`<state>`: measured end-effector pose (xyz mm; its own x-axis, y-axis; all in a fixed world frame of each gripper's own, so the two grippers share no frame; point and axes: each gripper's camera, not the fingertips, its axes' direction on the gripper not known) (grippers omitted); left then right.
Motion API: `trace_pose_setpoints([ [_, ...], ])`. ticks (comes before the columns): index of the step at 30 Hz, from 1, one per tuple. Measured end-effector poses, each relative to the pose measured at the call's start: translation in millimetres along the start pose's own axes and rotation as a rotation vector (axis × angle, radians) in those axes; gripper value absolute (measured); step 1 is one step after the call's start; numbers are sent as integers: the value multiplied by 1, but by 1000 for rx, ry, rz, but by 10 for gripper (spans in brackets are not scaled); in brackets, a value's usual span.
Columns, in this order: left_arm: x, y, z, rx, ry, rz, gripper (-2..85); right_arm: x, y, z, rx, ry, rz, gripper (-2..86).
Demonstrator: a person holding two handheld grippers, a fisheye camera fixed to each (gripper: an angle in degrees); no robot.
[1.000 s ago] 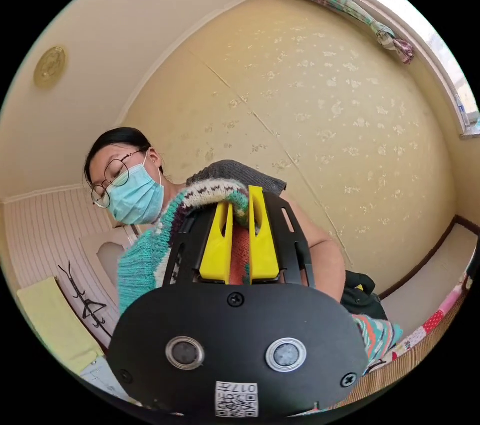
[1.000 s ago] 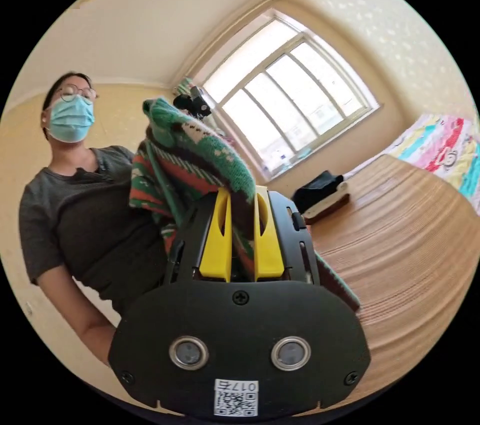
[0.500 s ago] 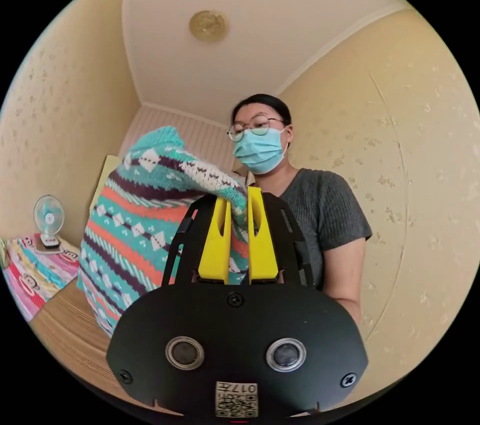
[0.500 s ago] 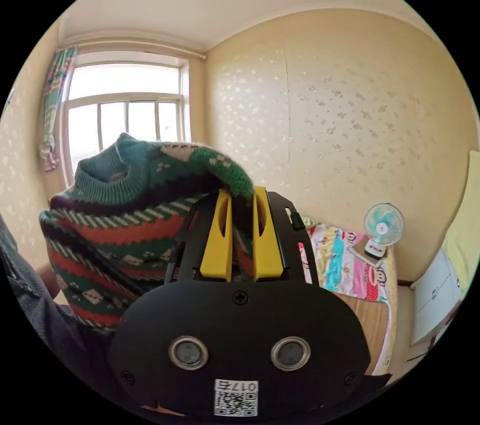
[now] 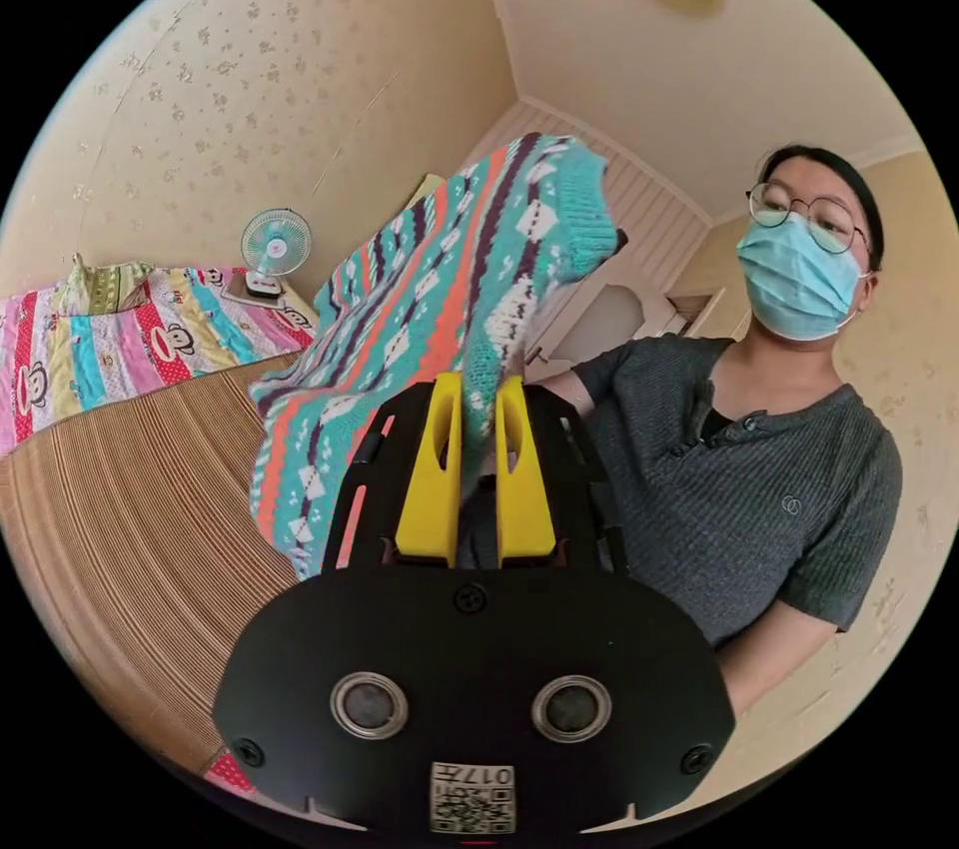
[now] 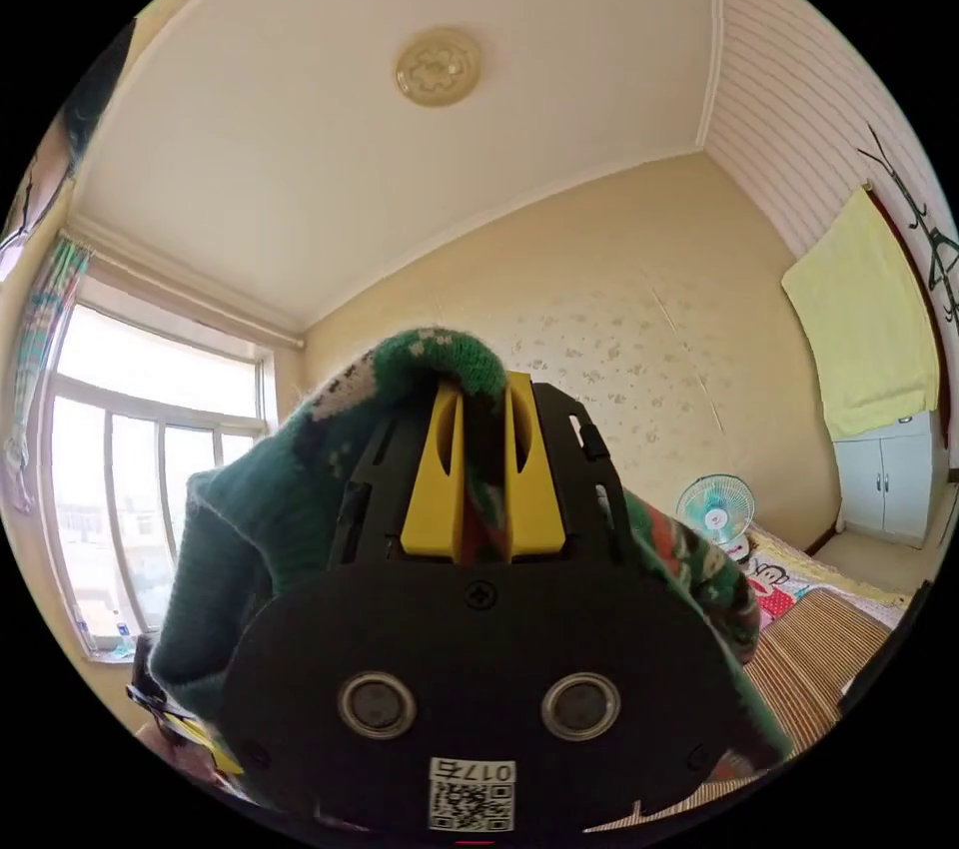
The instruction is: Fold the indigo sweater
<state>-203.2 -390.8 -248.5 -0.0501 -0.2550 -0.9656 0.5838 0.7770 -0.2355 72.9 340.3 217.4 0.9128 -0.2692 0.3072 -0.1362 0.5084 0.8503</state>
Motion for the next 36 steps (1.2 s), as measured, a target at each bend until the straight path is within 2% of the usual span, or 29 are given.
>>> trace_pose_setpoints([
  [4,16,-13,45,-81,-14,73,124,-18,-11,-1,15,35,27,71],
  [8,17,-19,92,-185,-147,37,167,-27,-19,-4,61,137,19,70],
  [10,15,-19,101,-194,-181,22,152,-25,-23,-5,98,152,21,70],
  [13,10,-24,87,-155,-279,-13,72,-24,-26,0,131,194,-35,70],
  [16,-15,-32,36,-37,-299,-153,52,-4,-25,13,108,187,-59,70],
  [18,-22,-37,-19,125,-336,-210,51,16,-22,19,101,164,-47,70],
  [22,-14,-54,-87,275,-411,-182,52,55,-5,25,87,174,-107,70],
  [24,3,-73,-120,332,-533,-130,51,74,1,27,60,165,-156,70],
  [28,6,-118,-155,334,-681,-27,50,123,2,57,-128,96,-126,71],
  [31,-41,-171,-186,275,-687,-52,51,140,4,115,-303,128,-203,73],
  [33,-115,-221,-213,203,-695,-161,55,153,13,179,-489,145,-283,75],
  [35,-191,-258,-227,117,-734,-293,68,191,46,298,-862,125,-312,80],
  [36,-249,-277,-236,66,-772,-415,96,206,61,332,-960,116,-301,84],
])
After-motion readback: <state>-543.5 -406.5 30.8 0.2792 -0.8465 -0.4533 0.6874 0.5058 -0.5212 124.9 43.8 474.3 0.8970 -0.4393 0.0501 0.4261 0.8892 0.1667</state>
